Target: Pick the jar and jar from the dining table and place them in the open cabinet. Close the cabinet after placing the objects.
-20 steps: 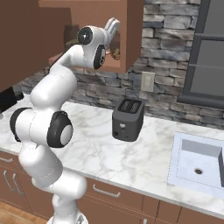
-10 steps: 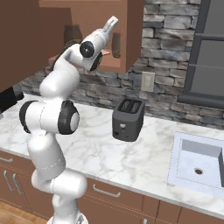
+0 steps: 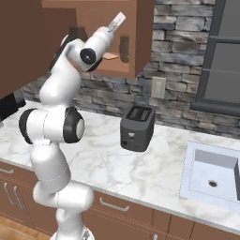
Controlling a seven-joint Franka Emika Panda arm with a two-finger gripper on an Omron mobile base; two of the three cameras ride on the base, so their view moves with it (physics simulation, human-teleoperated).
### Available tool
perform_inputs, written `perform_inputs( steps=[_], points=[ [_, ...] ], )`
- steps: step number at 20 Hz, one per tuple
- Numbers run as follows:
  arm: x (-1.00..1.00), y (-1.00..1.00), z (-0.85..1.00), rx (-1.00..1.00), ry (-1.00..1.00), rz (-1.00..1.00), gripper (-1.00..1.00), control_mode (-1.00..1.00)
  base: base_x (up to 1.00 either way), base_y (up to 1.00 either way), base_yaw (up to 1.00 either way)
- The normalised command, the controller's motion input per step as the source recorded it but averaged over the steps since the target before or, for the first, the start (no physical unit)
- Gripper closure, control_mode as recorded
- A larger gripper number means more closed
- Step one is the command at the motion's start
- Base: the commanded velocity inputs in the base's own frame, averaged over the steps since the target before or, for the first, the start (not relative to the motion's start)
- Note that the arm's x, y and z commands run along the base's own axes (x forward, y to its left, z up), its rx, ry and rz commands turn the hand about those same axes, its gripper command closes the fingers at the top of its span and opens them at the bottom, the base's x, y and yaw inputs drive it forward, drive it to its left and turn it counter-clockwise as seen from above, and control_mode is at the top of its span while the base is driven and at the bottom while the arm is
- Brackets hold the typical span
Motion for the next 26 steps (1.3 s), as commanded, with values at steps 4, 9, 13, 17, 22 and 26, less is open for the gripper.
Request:
perform_inputs(
  steps=[4,9,13,17,22,26],
  points=[
    [-1.00,-0.46,0.08,0.09,0.04,0.00,-1.00,-1.00,0.00,0.00,0.00],
    [-1.00,-0.20,0.01,0.05,0.03,0.00,-1.00,-1.00,0.00,0.00,0.00],
    [-0.98,0.11,0.12,0.00,0.04,0.00,-1.00,-1.00,0.00,0.00,0.00],
    [-1.00,0.08,0.15,0.00,0.06,0.00,-1.00,-1.00,0.00,0.00,0.00],
    [-1.00,0.01,0.15,0.00,0.15,0.00,-1.00,-1.00,0.00,0.00,0.00],
    [-1.00,0.00,0.21,-0.01,0.25,-0.01,-1.00,-1.00,0.00,0.00,0.00]
  ],
)
